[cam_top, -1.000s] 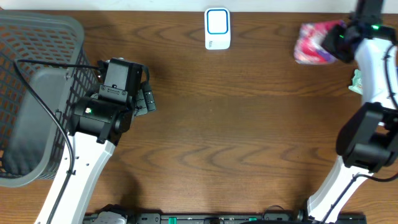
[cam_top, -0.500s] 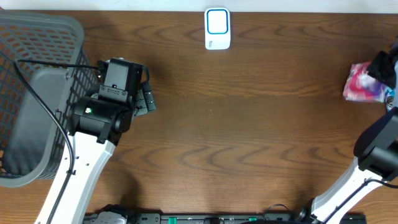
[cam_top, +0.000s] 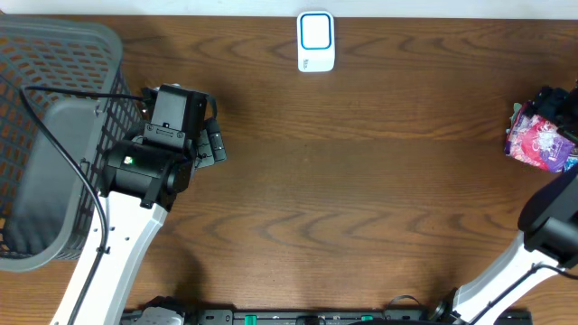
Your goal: Scan the item barcode
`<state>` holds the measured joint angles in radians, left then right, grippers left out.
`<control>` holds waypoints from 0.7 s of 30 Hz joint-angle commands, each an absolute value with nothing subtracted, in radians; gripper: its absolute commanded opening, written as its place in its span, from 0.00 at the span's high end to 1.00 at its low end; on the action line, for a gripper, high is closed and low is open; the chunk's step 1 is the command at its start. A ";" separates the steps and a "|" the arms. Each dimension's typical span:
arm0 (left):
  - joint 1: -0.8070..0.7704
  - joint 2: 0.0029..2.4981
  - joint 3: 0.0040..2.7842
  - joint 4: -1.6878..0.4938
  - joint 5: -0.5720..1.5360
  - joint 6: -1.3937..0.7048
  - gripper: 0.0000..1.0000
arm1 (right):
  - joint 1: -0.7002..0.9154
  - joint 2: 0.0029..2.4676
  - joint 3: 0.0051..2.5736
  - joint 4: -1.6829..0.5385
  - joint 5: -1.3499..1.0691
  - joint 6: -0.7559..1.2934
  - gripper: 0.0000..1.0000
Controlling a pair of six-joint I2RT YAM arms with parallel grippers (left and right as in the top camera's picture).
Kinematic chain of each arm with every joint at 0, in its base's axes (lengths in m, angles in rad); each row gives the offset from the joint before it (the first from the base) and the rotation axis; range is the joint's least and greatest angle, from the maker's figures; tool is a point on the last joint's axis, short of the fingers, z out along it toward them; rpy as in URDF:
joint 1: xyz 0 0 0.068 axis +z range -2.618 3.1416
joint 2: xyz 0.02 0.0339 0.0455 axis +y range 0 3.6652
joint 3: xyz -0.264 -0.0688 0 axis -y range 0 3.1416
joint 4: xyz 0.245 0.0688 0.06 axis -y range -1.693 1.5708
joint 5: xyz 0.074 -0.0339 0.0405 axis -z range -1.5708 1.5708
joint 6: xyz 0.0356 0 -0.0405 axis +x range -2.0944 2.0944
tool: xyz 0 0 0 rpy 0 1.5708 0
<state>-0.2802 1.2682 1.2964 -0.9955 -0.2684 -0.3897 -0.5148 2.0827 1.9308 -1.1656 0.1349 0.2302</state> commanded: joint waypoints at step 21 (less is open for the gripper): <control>-0.276 1.272 1.294 -0.999 -0.281 -0.395 0.02 | -0.225 1.178 1.478 -1.367 -0.193 0.216 0.01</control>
